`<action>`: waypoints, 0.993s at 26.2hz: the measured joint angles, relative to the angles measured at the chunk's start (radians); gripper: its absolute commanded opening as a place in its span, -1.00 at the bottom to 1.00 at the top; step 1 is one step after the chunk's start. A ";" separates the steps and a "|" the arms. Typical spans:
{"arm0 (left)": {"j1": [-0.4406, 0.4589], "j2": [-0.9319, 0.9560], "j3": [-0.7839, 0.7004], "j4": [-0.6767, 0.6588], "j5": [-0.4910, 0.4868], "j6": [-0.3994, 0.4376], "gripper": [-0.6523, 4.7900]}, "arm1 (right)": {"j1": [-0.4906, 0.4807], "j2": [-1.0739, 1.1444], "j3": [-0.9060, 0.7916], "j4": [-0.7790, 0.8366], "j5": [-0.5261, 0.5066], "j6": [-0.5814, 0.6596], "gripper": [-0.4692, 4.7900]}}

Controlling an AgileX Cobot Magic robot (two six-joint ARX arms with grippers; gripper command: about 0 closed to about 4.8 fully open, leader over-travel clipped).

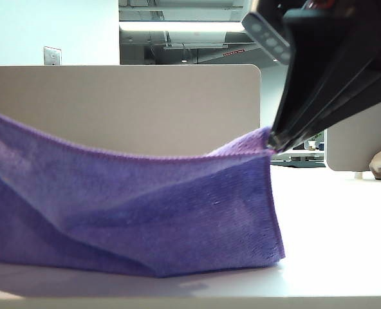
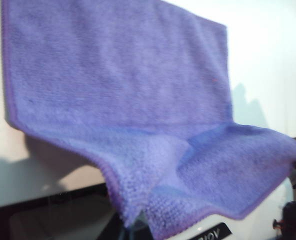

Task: Fold the bottom of the cloth upward, then fold it vertically to form a square shape.

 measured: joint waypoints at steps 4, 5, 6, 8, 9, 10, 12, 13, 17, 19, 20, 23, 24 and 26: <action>0.000 0.064 0.000 0.061 -0.024 0.000 -0.77 | -0.012 0.024 0.000 0.051 -0.002 0.000 -0.83; 0.000 0.069 0.000 0.084 -0.024 0.000 -0.77 | -0.022 0.024 0.000 0.057 -0.001 0.000 -0.83; 0.000 0.080 0.000 0.129 -0.030 -0.013 -0.77 | -0.043 0.024 0.000 0.074 0.001 0.000 -0.83; 0.000 0.097 0.000 0.192 -0.039 -0.035 -0.77 | -0.095 0.024 0.000 0.101 -0.002 0.000 -0.83; 0.000 0.103 0.000 0.209 -0.038 -0.038 -0.77 | -0.115 0.024 0.000 0.105 -0.005 0.000 -0.83; 0.000 0.121 0.000 0.228 -0.041 -0.041 -0.77 | -0.142 0.026 0.000 0.112 -0.013 -0.002 -0.83; 0.000 0.143 0.000 0.240 -0.053 -0.041 -0.77 | -0.162 0.028 0.000 0.116 -0.019 -0.005 -0.83; 0.000 0.159 0.000 0.250 -0.054 -0.041 -0.77 | -0.171 0.029 0.000 0.116 -0.025 -0.007 -0.83; 0.000 0.216 0.000 0.302 -0.061 -0.042 -0.77 | -0.197 0.046 0.000 0.146 -0.035 -0.013 -0.83; 0.000 0.240 0.000 0.335 -0.061 -0.042 -0.77 | -0.198 0.056 0.000 0.159 -0.042 -0.016 -0.83; 0.000 0.248 0.000 0.347 -0.062 -0.042 -0.77 | -0.196 0.063 0.000 0.164 -0.047 -0.016 -0.83; 0.000 0.265 0.000 0.364 -0.062 -0.042 -0.77 | -0.195 0.102 0.000 0.190 -0.051 -0.016 -0.83; 0.000 0.272 0.000 0.367 -0.069 -0.042 -0.77 | -0.195 0.115 0.000 0.199 -0.051 -0.017 -0.83; 0.000 0.280 0.000 0.375 -0.095 -0.042 -0.77 | -0.196 0.135 0.000 0.218 -0.053 -0.017 -0.83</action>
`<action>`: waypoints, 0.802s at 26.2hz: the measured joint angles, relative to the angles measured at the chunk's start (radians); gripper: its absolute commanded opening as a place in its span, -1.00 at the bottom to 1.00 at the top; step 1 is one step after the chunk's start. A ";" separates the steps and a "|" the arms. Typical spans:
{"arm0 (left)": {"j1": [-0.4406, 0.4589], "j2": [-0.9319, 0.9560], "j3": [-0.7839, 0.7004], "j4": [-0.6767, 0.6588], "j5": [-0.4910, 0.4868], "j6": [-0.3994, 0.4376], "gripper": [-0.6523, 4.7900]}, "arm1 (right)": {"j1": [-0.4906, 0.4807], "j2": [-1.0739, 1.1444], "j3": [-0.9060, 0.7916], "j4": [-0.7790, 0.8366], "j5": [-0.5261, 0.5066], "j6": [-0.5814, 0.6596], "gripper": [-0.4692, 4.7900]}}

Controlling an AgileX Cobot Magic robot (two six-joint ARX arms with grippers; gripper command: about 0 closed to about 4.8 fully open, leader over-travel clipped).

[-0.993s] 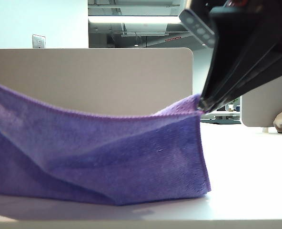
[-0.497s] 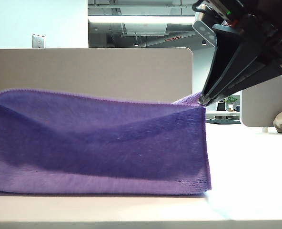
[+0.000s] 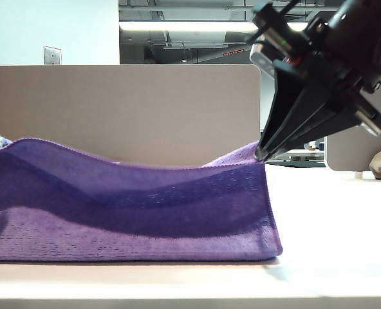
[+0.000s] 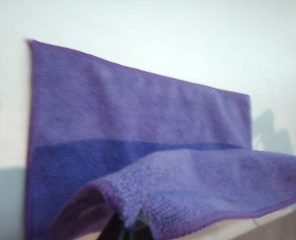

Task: Fold the bottom of the cloth upward, then fold it vertically to form a square shape.

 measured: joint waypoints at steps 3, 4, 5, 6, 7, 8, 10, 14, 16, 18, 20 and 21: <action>0.000 0.005 0.000 0.019 -0.008 -0.002 -0.77 | 0.000 0.025 0.003 0.018 -0.009 0.000 -0.83; 0.000 0.008 0.000 0.029 -0.011 -0.002 -0.77 | 0.000 0.037 0.003 0.026 -0.010 0.000 -0.83; 0.000 0.010 0.000 0.034 -0.015 -0.003 -0.77 | 0.000 0.047 0.003 0.029 -0.012 0.000 -0.83; 0.000 0.011 0.000 0.039 -0.029 -0.003 -0.77 | -0.001 0.054 0.003 0.031 -0.014 0.000 -0.83; 0.000 0.018 0.000 0.048 -0.035 -0.003 -0.77 | -0.001 0.058 0.003 0.042 -0.016 0.000 -0.83; 0.000 0.034 0.000 0.053 -0.037 -0.003 -0.77 | -0.002 0.062 0.003 0.057 -0.017 0.000 -0.83; 0.000 0.054 0.000 0.057 -0.038 -0.003 -0.62 | -0.002 0.066 0.003 0.066 -0.017 0.000 -0.82; 0.000 0.103 0.000 0.074 -0.038 -0.006 -0.30 | -0.002 0.065 0.003 0.071 -0.017 0.000 -0.47; 0.000 0.116 0.000 0.079 -0.035 -0.006 -0.30 | -0.002 0.065 0.003 0.071 -0.017 0.002 -0.42; 0.000 0.116 0.000 0.090 -0.027 -0.010 -0.30 | -0.002 0.065 0.003 0.071 -0.017 0.001 -0.36; 0.000 0.116 0.000 0.105 -0.020 -0.010 -0.25 | -0.002 0.065 0.003 0.071 -0.017 0.001 -0.36; 0.000 0.116 0.000 0.114 -0.017 -0.010 -0.20 | -0.002 0.065 0.003 0.071 -0.017 0.002 -0.35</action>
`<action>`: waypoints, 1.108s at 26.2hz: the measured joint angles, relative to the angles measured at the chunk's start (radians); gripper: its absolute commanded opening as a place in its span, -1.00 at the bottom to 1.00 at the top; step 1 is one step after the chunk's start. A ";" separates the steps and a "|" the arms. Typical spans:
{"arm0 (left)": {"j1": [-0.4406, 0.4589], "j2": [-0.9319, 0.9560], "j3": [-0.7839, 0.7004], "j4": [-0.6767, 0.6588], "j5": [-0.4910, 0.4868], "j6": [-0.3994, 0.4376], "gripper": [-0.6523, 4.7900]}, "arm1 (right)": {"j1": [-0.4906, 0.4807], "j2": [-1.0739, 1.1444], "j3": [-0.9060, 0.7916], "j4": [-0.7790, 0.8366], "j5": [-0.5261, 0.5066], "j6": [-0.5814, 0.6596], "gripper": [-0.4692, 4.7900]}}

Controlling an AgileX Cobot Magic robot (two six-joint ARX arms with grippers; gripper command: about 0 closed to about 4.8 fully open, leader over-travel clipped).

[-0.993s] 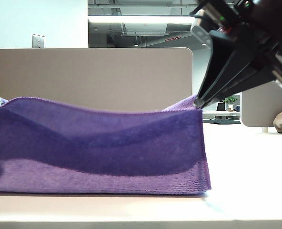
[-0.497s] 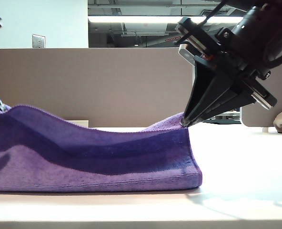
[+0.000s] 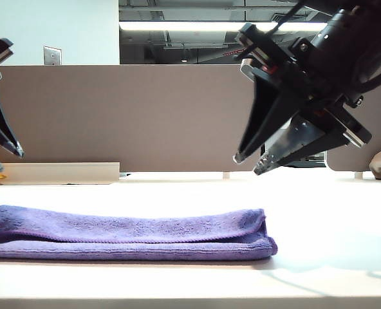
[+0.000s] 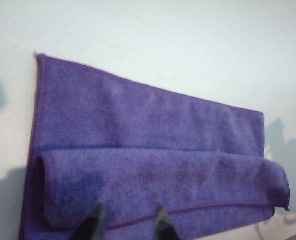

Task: Fold the bottom of the cloth upward, then fold it vertically to form a square shape.

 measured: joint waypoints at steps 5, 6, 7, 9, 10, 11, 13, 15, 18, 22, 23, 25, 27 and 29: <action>0.000 0.000 0.000 0.012 0.007 0.000 -0.27 | 0.000 0.000 0.000 0.000 0.000 0.000 -0.32; 0.000 0.000 0.000 0.011 0.014 0.000 -0.33 | 0.000 0.000 0.000 0.000 0.000 0.000 -0.30; 0.000 0.000 0.000 0.008 0.018 0.000 -0.33 | 0.000 0.000 0.000 0.000 0.000 0.001 -0.28; 0.000 0.000 0.000 -0.009 0.021 0.000 -0.32 | 0.000 0.000 0.000 -0.004 0.000 0.003 -0.25; 0.000 0.000 0.000 -0.021 0.017 0.000 -0.31 | 0.000 0.000 0.000 -0.010 0.001 0.004 -0.24; 0.000 0.000 0.000 -0.032 0.008 0.000 -0.31 | 0.000 0.000 0.000 -0.018 0.005 0.004 -0.24; 0.000 0.000 0.000 -0.048 -0.013 0.010 -0.31 | 0.000 0.000 0.000 -0.041 0.017 0.005 -0.24; 0.000 0.000 0.000 -0.053 -0.023 0.012 -0.30 | 0.000 0.000 0.000 -0.047 0.021 0.005 -0.24; 0.000 0.010 0.000 -0.099 -0.052 0.014 -0.29 | -0.001 0.000 0.000 -0.080 0.044 0.005 -0.23; 0.000 0.010 0.000 -0.141 -0.055 0.035 -0.29 | -0.002 0.000 0.000 -0.097 0.046 0.005 -0.23; 0.000 0.012 0.000 -0.145 -0.055 0.036 -0.29 | -0.002 0.001 0.000 -0.096 0.046 0.005 -0.23; 0.000 0.019 0.000 -0.146 -0.054 0.038 -0.29 | -0.002 0.012 0.000 -0.096 0.045 0.005 -0.23; 0.000 0.037 0.000 -0.147 -0.054 0.040 -0.29 | -0.002 0.038 0.001 -0.096 0.042 0.005 -0.24; 0.000 0.061 0.000 -0.153 -0.053 0.042 -0.29 | -0.002 0.063 0.001 -0.097 0.030 0.005 -0.24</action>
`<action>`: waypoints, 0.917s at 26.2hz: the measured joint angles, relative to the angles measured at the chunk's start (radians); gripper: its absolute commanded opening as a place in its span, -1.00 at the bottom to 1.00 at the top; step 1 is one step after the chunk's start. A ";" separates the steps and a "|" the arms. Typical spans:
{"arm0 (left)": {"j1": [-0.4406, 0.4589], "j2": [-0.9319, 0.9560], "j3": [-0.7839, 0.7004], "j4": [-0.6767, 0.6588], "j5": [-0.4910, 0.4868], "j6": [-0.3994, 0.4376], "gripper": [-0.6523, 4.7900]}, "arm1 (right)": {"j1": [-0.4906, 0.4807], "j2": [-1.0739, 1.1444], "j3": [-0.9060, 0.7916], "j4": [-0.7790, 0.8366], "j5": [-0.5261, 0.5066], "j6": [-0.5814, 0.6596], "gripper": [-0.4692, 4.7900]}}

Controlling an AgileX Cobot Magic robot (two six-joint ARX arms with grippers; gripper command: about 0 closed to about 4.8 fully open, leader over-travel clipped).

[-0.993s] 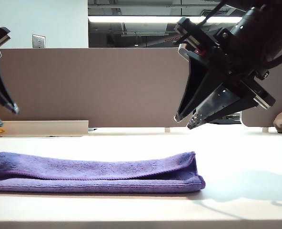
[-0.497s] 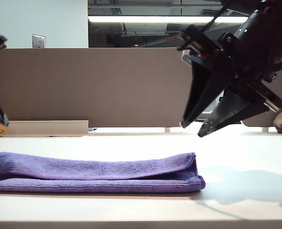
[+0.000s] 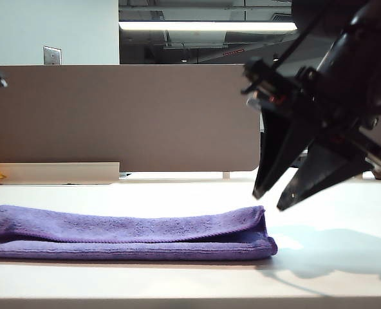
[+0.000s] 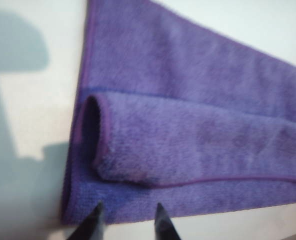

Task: Fold the bottom of the cloth upward, then fold it vertically to form a square shape.

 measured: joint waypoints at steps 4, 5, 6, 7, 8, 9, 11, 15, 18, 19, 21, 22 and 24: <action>0.000 0.016 0.000 -0.004 0.016 0.011 -0.29 | 0.000 0.012 0.000 0.019 -0.026 0.000 -0.24; 0.000 0.016 0.000 -0.003 0.017 0.012 -0.29 | 0.000 0.012 0.000 0.030 -0.027 0.000 -0.24; 0.000 0.016 0.000 -0.003 0.017 0.012 -0.29 | 0.000 0.012 0.000 0.041 -0.028 0.001 -0.24; 0.000 0.016 0.000 -0.002 0.018 0.012 -0.29 | 0.000 0.012 0.001 0.048 -0.029 0.002 -0.24; 0.000 0.016 0.000 -0.002 0.018 0.012 -0.29 | 0.000 0.012 0.003 0.053 -0.029 0.002 -0.24; 0.000 0.016 0.000 -0.002 0.018 0.012 -0.29 | 0.000 0.013 0.005 0.059 -0.030 0.003 -0.24; 0.000 0.016 0.000 -0.002 0.018 0.012 -0.29 | 0.000 0.032 0.005 0.056 -0.030 0.002 -0.24; 0.000 0.016 0.000 -0.002 0.018 0.012 -0.29 | 0.000 0.044 0.005 0.050 -0.032 0.003 -0.24; 0.000 0.016 0.000 -0.002 0.018 0.012 -0.29 | 0.000 0.044 0.005 0.050 -0.033 0.002 -0.24; 0.000 0.016 0.000 -0.002 0.018 0.012 -0.29 | 0.000 0.044 0.005 0.050 -0.033 0.003 -0.24; 0.000 0.016 0.000 -0.002 0.018 0.012 -0.29 | 0.000 0.044 0.005 0.049 -0.033 0.002 -0.24; 0.000 0.016 0.000 -0.002 0.018 0.012 -0.29 | 0.000 0.044 0.005 0.046 -0.033 0.003 -0.24; 0.000 0.016 0.000 -0.002 0.018 0.012 -0.29 | 0.000 0.044 0.005 0.032 -0.032 0.001 -0.24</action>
